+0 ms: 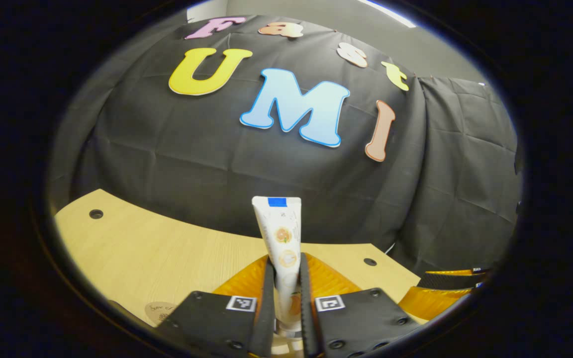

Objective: Put the toothbrush and toothpaste on the desktop into the cup, then pick up the cup and place it on the coaster on the desktop.

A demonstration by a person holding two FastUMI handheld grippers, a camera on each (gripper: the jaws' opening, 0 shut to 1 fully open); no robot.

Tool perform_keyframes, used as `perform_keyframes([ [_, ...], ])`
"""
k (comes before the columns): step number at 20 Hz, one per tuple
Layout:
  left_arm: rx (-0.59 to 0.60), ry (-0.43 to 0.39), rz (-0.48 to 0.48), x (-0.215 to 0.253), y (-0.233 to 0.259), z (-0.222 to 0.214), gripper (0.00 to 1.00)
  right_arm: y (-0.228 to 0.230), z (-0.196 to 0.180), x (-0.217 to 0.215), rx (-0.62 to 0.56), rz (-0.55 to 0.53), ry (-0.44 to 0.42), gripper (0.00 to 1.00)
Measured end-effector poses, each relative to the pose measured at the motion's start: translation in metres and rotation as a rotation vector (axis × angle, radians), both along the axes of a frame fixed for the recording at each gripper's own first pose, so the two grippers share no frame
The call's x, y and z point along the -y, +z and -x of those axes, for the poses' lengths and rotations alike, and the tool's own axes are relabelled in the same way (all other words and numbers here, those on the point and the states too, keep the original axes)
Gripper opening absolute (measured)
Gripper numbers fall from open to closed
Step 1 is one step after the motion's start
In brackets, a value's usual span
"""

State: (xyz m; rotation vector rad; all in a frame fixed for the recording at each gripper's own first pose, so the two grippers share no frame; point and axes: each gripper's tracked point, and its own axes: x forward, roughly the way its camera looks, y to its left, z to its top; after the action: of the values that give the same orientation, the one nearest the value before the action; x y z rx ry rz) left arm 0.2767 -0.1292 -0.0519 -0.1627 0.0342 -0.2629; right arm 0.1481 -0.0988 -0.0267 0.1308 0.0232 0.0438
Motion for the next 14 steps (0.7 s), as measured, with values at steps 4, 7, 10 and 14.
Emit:
perform_keyframes([
  [4,0.002,0.002,-0.002,0.001,0.004,0.005,0.57,-0.002,0.003,-0.003,-0.008,0.004,0.011,0.77],
  [7,0.027,0.016,-0.012,-0.004,0.016,0.011,0.81,0.001,0.006,-0.006,0.004,0.006,0.011,0.77],
  [10,0.040,0.029,-0.020,-0.011,0.023,0.018,0.84,0.002,0.008,-0.010,0.005,0.005,0.015,0.77],
  [14,0.055,0.059,-0.016,-0.027,0.037,0.034,0.84,0.000,0.011,-0.020,-0.012,0.022,0.018,0.77],
])
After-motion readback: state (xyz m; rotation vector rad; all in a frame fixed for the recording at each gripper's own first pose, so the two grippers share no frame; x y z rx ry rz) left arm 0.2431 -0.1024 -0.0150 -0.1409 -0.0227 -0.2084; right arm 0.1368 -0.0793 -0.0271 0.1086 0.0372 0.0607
